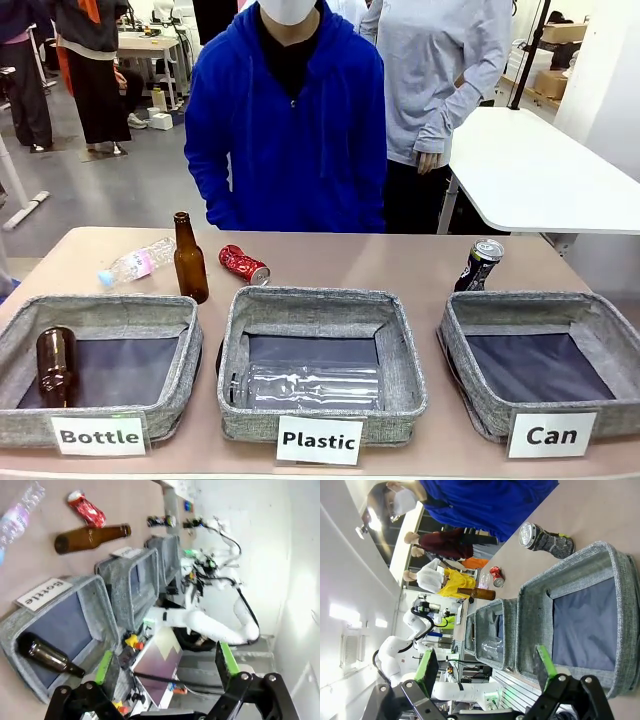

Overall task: Sort the can waste into the basket.
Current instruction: Pick up the can waste from the table and place it in the right Fabric basket.

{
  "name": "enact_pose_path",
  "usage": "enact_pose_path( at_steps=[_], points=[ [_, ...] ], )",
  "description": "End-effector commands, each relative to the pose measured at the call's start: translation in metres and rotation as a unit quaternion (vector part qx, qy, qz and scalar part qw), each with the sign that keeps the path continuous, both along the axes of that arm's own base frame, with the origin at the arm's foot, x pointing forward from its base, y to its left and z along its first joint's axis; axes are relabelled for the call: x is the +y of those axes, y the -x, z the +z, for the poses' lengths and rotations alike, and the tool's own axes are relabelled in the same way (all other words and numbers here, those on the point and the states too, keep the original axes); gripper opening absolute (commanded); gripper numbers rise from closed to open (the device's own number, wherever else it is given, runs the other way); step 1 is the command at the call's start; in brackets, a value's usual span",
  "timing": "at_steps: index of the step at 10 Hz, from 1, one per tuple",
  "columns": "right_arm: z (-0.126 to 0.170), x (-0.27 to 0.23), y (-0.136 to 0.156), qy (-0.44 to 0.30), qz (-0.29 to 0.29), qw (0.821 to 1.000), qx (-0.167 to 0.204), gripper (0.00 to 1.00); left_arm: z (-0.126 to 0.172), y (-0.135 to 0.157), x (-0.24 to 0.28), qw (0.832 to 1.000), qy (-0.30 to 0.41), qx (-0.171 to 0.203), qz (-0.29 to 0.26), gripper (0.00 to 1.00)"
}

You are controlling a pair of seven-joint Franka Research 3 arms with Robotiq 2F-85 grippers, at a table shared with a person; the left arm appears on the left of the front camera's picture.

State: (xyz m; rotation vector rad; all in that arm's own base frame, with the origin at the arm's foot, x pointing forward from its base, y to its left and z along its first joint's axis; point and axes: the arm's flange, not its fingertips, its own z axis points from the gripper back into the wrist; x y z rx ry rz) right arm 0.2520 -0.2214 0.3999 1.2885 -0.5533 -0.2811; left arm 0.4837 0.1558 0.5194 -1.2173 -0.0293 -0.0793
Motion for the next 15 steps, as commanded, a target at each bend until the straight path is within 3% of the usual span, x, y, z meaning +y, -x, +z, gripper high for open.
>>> enact_pose_path(
  at_steps=[1,3,5,8,11,13,15],
  points=[
    [0.001,0.000,-0.002,-0.002,-0.003,1.000,-0.018,1.00,0.055,-0.010,-0.039,0.995,-0.086,0.012,0.047,1.00],
    [0.001,0.000,-0.002,-0.002,-0.003,1.000,-0.018,1.00,0.105,-0.023,-0.093,0.983,-0.177,0.005,0.052,1.00],
    [0.001,0.000,-0.002,-0.002,-0.003,1.000,-0.018,1.00,0.116,-0.045,-0.167,0.961,-0.275,-0.020,0.027,1.00],
    [0.001,0.000,-0.002,-0.002,-0.003,1.000,-0.018,1.00,0.080,-0.088,-0.291,0.906,-0.420,-0.038,0.040,1.00],
    [0.001,0.000,-0.002,-0.002,-0.003,1.000,-0.018,1.00,0.024,-0.119,-0.351,0.868,-0.488,-0.044,0.080,1.00],
    [0.001,0.000,-0.002,-0.002,-0.003,1.000,-0.018,1.00,-0.013,-0.140,-0.371,0.852,-0.503,-0.063,0.134,1.00],
    [0.001,0.000,-0.002,-0.002,-0.003,1.000,-0.018,1.00,-0.014,-0.141,-0.372,0.865,-0.485,-0.067,0.110,1.00]
  ],
)
